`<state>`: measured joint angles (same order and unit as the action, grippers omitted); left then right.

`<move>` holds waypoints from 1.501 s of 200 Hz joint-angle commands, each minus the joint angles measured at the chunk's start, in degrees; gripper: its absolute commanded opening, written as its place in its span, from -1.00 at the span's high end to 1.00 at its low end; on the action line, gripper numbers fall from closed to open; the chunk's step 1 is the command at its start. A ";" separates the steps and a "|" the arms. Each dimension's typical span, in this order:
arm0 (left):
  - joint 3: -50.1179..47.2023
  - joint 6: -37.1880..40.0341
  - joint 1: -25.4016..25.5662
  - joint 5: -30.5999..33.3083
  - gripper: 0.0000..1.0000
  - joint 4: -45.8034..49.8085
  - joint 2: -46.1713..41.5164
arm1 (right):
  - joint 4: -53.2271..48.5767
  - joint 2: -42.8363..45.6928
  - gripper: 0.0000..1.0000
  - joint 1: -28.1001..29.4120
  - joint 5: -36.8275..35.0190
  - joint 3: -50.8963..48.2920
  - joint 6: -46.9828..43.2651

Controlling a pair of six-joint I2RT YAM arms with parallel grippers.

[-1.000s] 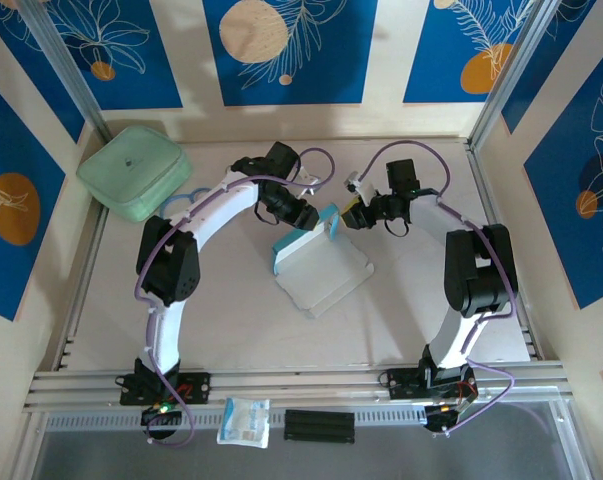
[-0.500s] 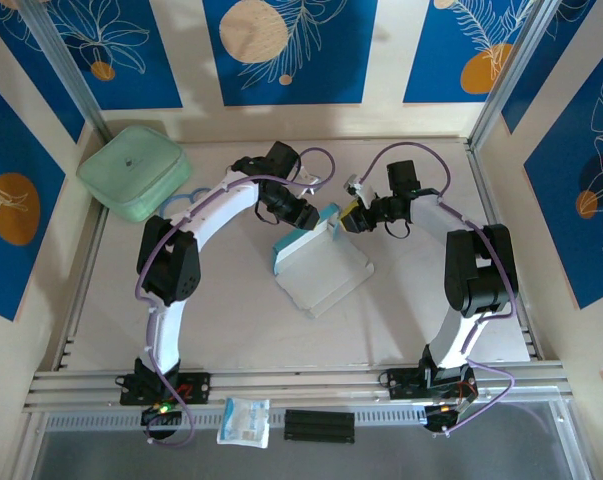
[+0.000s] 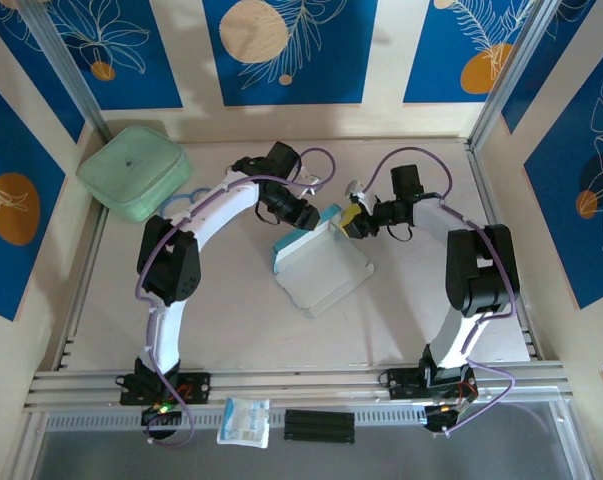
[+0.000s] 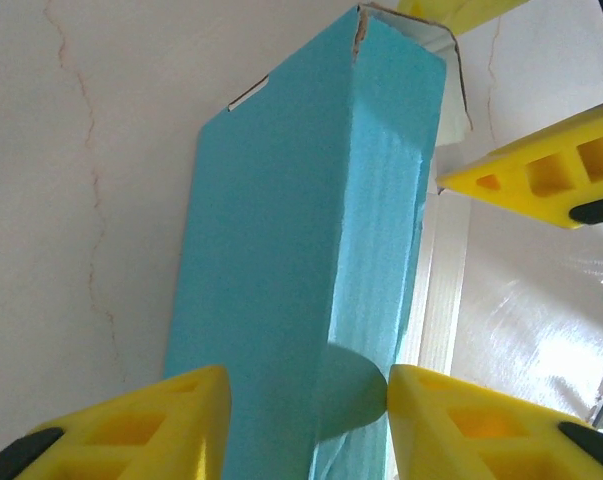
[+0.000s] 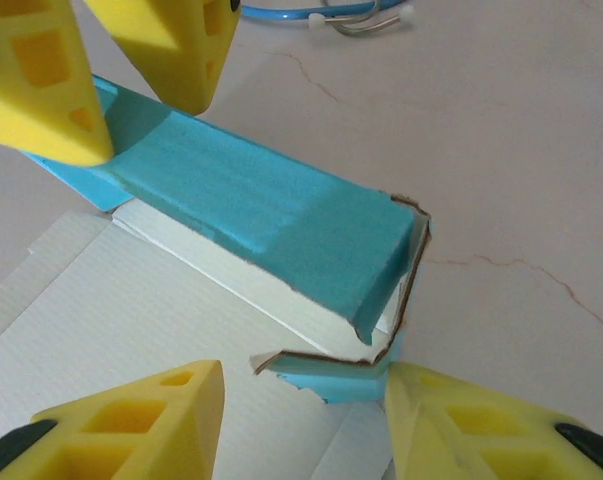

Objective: Fold the paper box

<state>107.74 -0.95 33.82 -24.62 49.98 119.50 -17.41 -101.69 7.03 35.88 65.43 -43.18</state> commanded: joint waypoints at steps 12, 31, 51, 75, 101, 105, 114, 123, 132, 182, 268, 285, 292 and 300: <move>1.00 1.47 -0.01 0.12 0.10 1.18 2.07 | -1.55 2.31 0.00 -2.49 5.07 -1.53 -5.00; 0.98 1.40 -0.05 0.13 0.10 1.11 2.05 | -1.22 1.57 0.00 -2.85 4.86 -1.40 -5.73; 0.98 1.17 0.01 -0.22 0.10 0.91 2.18 | 0.13 0.72 0.03 -2.60 3.84 -0.75 -5.37; 0.89 1.04 0.01 -0.20 0.10 0.91 1.97 | 0.88 -0.48 0.08 -1.78 1.20 0.12 -4.81; 0.97 1.14 0.01 -0.08 0.10 0.94 1.97 | 2.02 -1.71 0.13 -0.40 -2.53 0.42 -5.58; 0.98 1.13 0.01 -0.10 0.10 1.00 1.98 | 2.06 -1.86 0.13 -0.27 -2.71 0.56 -5.78; 0.98 1.16 0.01 -0.23 0.10 1.00 2.02 | 2.35 -2.02 0.15 -0.05 -2.96 0.58 -5.94; 0.93 1.13 0.01 -0.25 0.10 0.91 2.05 | 2.60 -2.24 0.16 0.17 -2.77 0.58 -5.86; 0.97 1.17 0.01 -0.26 0.10 0.91 2.14 | 2.43 -2.36 0.19 0.38 -2.60 0.83 -5.86; 1.06 1.13 -0.03 -0.18 0.10 0.91 2.15 | 2.48 -3.51 0.26 2.07 -3.93 2.29 -6.72; 1.24 1.30 0.01 -0.42 0.10 0.91 2.40 | 4.96 -4.57 0.36 6.71 -10.91 2.87 -3.57; 1.25 1.30 -0.06 -0.39 0.10 1.00 2.34 | 7.51 -4.74 0.38 7.68 -13.35 1.88 -2.42; 1.15 1.30 -0.06 -0.43 0.10 1.00 2.23 | 8.07 -4.82 0.38 7.84 -13.86 1.72 -2.20; 1.15 1.31 -0.03 -0.47 0.10 1.05 2.16 | 7.97 -4.92 0.38 7.99 -14.06 1.76 -2.16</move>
<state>107.74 -0.95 33.82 -25.08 50.13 119.87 -10.83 -105.27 13.80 23.59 67.90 -47.05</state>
